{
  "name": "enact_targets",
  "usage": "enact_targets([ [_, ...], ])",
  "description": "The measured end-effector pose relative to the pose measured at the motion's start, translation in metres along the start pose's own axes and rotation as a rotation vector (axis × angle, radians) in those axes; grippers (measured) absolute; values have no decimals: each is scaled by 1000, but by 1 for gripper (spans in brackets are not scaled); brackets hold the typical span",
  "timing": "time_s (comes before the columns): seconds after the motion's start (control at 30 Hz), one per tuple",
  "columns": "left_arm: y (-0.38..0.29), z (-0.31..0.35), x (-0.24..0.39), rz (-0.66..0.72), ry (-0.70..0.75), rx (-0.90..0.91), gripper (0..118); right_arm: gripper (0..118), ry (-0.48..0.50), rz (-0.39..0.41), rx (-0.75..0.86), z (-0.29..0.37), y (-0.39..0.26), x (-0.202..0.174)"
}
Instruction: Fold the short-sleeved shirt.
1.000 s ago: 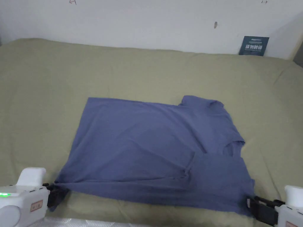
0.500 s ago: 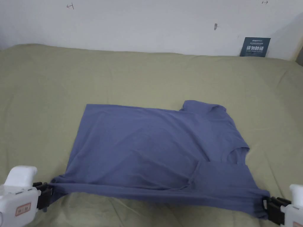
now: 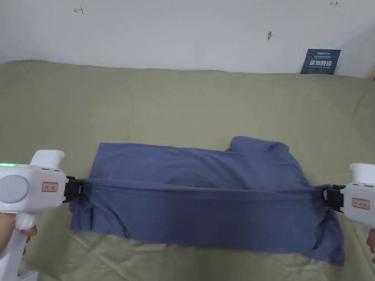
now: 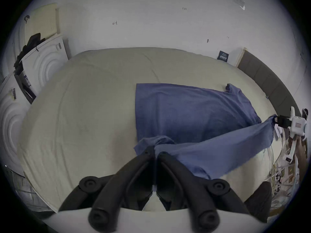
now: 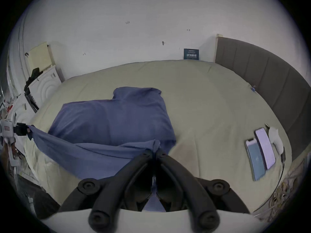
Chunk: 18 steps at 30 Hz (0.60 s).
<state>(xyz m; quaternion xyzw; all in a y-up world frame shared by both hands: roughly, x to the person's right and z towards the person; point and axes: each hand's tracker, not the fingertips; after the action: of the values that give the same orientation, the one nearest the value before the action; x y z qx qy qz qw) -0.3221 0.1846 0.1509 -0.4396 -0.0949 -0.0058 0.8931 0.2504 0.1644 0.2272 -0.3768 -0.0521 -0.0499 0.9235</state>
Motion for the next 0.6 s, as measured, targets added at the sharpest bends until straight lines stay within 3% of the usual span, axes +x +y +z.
enact_targets([
  [0.23, 8, -57, 0, 31, 1, -94, 3, 3, -5, -9, -86, -61, 8, 1],
  [0.27, 7, -62, -3, 40, -2, -98, 7, 10, 0, -21, -96, -64, 7, 2],
  [0.3, 4, -61, -4, 41, -1, -91, 26, 34, -1, -41, -97, -63, 5, 3],
  [0.33, 2, -61, -6, 49, 0, -75, 77, 90, -2, -49, -100, -62, 3, 5],
  [0.37, -1, -60, -6, 61, 9, -78, 112, 118, 6, -62, -113, -59, -1, 7],
  [0.4, -4, -52, -7, 77, 25, -72, 118, 113, 39, -101, -17, -50, -4, 9],
  [0.43, -7, -45, -7, 73, 30, -59, 118, 106, 39, -87, -60, -43, -9, 12],
  [0.53, -19, -22, -6, 61, 53, -50, 116, 106, 34, -103, -55, -16, -25, 15],
  [0.57, -25, -13, -4, 55, 61, -39, 111, 95, 28, -100, -49, -7, -31, 17],
  [0.6, -31, -5, -2, 49, 60, -37, 94, 71, 21, -101, -31, 2, -32, 16],
])
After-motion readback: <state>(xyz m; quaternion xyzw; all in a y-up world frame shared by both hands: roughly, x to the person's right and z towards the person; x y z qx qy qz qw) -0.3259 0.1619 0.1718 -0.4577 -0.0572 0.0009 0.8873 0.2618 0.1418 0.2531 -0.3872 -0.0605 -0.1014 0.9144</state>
